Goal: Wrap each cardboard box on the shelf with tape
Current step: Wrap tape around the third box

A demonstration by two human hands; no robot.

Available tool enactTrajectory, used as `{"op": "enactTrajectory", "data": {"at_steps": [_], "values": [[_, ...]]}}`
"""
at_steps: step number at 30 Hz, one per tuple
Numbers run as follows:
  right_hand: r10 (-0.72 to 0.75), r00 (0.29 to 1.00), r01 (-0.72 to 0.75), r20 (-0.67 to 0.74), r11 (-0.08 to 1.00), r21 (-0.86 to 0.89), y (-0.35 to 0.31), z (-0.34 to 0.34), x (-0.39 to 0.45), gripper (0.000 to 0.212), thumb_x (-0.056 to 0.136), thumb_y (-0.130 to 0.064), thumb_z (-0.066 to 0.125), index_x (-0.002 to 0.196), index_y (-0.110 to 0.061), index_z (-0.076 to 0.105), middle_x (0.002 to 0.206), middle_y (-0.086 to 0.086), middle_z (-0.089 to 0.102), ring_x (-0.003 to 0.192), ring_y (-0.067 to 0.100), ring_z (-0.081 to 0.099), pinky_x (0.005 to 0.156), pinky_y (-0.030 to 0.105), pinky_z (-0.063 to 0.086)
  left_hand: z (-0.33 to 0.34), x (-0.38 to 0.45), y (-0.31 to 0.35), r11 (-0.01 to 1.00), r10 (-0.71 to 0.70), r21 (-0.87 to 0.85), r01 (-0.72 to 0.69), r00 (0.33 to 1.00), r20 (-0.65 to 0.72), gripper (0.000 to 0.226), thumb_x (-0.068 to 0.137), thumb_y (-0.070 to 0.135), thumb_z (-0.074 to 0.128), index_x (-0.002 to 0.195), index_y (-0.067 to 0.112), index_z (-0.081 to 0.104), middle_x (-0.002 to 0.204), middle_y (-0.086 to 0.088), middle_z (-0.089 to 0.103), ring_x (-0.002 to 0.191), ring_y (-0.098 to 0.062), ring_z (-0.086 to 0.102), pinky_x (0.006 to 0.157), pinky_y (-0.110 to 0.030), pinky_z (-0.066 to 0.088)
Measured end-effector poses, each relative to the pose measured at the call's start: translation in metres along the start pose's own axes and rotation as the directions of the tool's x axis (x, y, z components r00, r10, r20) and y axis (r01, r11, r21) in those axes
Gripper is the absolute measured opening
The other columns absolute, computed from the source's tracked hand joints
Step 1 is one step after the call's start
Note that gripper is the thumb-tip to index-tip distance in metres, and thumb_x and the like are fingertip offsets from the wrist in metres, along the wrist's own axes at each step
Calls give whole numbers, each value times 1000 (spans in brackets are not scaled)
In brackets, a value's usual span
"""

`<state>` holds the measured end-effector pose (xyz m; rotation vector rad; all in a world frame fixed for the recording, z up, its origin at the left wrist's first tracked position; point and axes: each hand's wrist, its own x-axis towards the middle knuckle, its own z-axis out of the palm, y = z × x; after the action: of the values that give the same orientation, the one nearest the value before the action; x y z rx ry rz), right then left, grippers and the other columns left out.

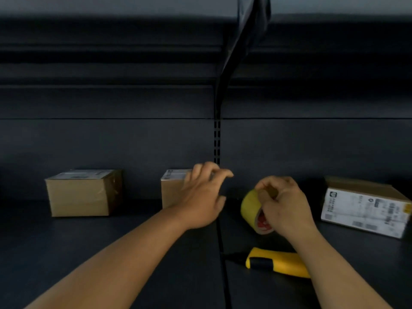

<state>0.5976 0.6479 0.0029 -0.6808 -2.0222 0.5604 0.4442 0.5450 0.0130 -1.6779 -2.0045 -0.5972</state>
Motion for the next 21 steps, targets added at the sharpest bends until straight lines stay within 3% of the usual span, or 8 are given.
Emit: {"op": "enactTrajectory", "data": {"at_steps": [2,4,6,9,12,16,21], "values": [[15,1000,-15,-2,999,-36,1,-2,2,12,89,-15,57,84,-21,65,83,-19,39,93,9,46,77,14,30,4,3,15,988,4,-157,12,995,99,50,90,40,56,136,30,39,129,7,36,123,-13,26,106,-30,27],[45,999,-44,22,998,-49,0,-5,5,12,89,-17,56,85,-24,64,87,-13,40,93,10,47,79,17,33,14,9,25,956,-43,-271,110,969,243,63,80,56,62,134,31,42,130,5,44,123,-14,35,105,-35,35],[88,994,-84,68,995,-54,0,-8,7,13,88,-18,56,83,-28,63,97,-5,42,90,11,49,80,19,36,23,12,35,911,-79,-357,204,939,335,68,65,68,67,121,34,51,118,5,55,111,-14,50,94,-38,47],[133,984,-129,122,991,-42,2,-12,9,15,85,-20,57,78,-32,63,105,-2,45,85,12,52,78,23,42,29,16,44,852,-100,-443,281,916,388,41,70,49,77,100,30,56,96,8,62,91,-13,60,82,-38,54],[148,977,-147,152,989,-16,3,-15,10,12,82,-25,58,74,-32,64,109,1,53,85,10,57,75,26,49,28,18,49,846,-96,-456,276,920,379,28,78,34,74,95,28,54,92,8,61,90,-15,61,81,-34,53],[164,951,-168,262,986,-7,0,-29,9,6,83,-25,62,83,-31,64,114,-2,47,85,4,54,63,15,40,22,17,51,829,-89,-488,275,925,370,26,80,30,74,95,26,53,91,7,59,89,-13,60,76,-30,50],[200,894,-227,401,974,21,-9,-62,-1,17,80,-27,71,94,-31,63,102,-5,63,90,6,58,74,20,48,10,14,55,824,30,-530,198,920,391,29,83,30,71,105,25,52,92,8,58,89,-13,58,79,-31,50]]}}
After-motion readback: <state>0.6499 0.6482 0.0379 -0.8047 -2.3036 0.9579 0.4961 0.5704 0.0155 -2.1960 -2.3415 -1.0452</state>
